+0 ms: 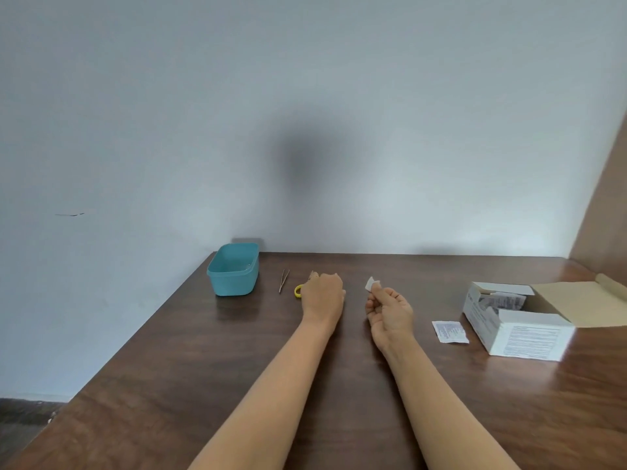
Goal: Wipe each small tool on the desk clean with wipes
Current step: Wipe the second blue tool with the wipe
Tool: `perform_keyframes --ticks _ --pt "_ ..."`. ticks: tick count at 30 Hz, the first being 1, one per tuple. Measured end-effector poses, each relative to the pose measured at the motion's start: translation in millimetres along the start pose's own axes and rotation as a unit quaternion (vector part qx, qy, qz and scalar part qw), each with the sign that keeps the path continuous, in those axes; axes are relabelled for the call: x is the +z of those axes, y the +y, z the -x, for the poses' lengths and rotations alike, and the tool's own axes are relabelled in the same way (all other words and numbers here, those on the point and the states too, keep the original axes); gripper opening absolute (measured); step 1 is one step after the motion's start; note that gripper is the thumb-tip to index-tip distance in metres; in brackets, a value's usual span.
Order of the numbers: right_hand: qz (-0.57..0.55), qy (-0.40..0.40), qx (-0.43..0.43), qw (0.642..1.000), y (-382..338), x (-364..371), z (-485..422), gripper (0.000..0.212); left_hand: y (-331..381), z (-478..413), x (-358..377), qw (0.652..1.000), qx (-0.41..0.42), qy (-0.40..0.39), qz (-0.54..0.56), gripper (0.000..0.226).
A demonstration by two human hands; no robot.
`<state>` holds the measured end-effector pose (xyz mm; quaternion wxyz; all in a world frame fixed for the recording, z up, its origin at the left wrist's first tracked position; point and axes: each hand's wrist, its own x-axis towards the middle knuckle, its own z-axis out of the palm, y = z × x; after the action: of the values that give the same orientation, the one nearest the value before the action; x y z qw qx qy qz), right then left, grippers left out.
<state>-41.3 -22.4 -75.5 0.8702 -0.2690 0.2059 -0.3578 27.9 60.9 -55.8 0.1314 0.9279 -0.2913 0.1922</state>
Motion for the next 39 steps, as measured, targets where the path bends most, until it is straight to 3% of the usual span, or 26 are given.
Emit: perform_keyframes --ticks 8,10,12,20,26,31,39 --pt "0.013 -0.013 0.005 1.0 -2 -3 4 0.026 9 6 15 0.999 0.035 0.03 -0.001 0.044" --pt "0.028 -0.018 0.009 0.999 -2 -3 6 0.025 13 18 4 0.998 0.024 0.038 -0.032 0.034" --pt "0.048 -0.03 0.02 0.998 -4 -3 9 0.024 11 27 -2 0.999 0.011 0.012 -0.032 0.008" --pt "0.075 -0.044 0.037 0.996 -17 -17 34 0.021 5 30 -8 1.0 -0.009 0.017 -0.011 0.028" --pt "0.056 -0.038 0.033 0.997 -22 -22 44 0.024 7 15 -9 0.999 -0.042 0.008 -0.01 0.034" --pt "0.032 -0.037 0.035 0.998 -24 -23 45 0.022 8 8 -2 0.999 -0.053 -0.002 0.002 0.026" --pt "0.023 -0.039 0.039 0.998 -25 -23 41 0.021 12 13 3 0.983 -0.146 -0.013 0.108 0.02"
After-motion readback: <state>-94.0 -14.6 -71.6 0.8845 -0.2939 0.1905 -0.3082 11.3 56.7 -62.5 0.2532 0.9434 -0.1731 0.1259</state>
